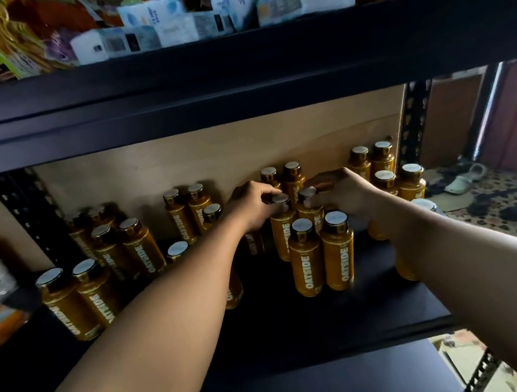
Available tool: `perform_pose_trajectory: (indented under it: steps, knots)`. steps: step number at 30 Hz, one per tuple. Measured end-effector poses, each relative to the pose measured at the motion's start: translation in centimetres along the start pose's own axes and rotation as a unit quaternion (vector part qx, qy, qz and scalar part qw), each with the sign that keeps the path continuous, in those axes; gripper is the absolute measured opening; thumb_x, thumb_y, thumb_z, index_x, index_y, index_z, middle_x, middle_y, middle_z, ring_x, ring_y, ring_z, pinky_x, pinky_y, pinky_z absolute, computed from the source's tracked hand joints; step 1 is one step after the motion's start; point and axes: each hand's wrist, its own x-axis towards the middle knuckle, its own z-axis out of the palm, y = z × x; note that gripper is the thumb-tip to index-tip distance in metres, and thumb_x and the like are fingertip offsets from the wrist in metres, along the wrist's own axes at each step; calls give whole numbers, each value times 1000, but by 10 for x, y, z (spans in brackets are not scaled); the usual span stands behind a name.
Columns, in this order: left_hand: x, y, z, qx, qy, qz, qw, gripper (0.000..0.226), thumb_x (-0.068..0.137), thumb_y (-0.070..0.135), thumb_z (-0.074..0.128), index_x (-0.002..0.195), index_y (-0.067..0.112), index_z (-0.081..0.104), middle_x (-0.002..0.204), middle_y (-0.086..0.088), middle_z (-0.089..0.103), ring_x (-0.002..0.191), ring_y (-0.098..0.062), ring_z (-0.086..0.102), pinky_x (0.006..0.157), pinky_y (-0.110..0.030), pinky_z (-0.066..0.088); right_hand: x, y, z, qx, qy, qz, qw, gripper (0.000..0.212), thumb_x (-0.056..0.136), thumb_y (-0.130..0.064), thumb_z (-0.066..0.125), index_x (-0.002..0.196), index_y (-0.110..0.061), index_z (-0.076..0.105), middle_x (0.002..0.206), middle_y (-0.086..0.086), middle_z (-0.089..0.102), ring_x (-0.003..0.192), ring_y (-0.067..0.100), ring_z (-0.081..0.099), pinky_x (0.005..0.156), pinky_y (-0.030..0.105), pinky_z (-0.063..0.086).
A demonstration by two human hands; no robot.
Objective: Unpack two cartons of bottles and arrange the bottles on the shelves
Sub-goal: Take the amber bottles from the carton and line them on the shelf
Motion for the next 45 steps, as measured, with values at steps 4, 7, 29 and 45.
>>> perform_pose_trajectory:
  steps: [4, 7, 29, 45]
  knots:
    - [2, -2, -1, -5, 5, 4, 1000, 45, 84, 41, 77, 125, 25, 66, 141, -1, 57, 129, -22, 51, 110, -48, 41, 0, -1, 0, 4, -10, -8, 1000, 50, 55, -54, 88, 101, -39, 76, 107, -11, 76, 102, 15, 71, 91, 47, 60]
    - [2, -3, 0, -10, 12, -1, 1000, 43, 84, 40, 78, 124, 27, 68, 141, 0, 57, 129, -22, 51, 109, -48, 42, 1, 1, -1, 0, -14, -16, 1000, 38, 68, -40, 90, 104, -37, 76, 108, -12, 76, 103, 13, 71, 92, 45, 60]
    - [-5, 3, 1, 11, 23, -4, 1000, 46, 87, 40, 75, 131, 30, 64, 142, 4, 57, 128, -19, 54, 103, -43, 48, -3, -3, -4, -16, -10, -45, 999, 28, 77, -32, 88, 96, -41, 71, 100, -15, 73, 97, 10, 69, 84, 30, 58]
    - [-6, 4, -5, 27, 15, -3, 1000, 46, 86, 41, 76, 130, 29, 65, 142, 4, 58, 126, -18, 55, 103, -43, 49, -7, -11, -4, -25, -23, -44, 998, 30, 81, -31, 85, 104, -37, 68, 97, -19, 68, 94, 4, 66, 74, 21, 51]
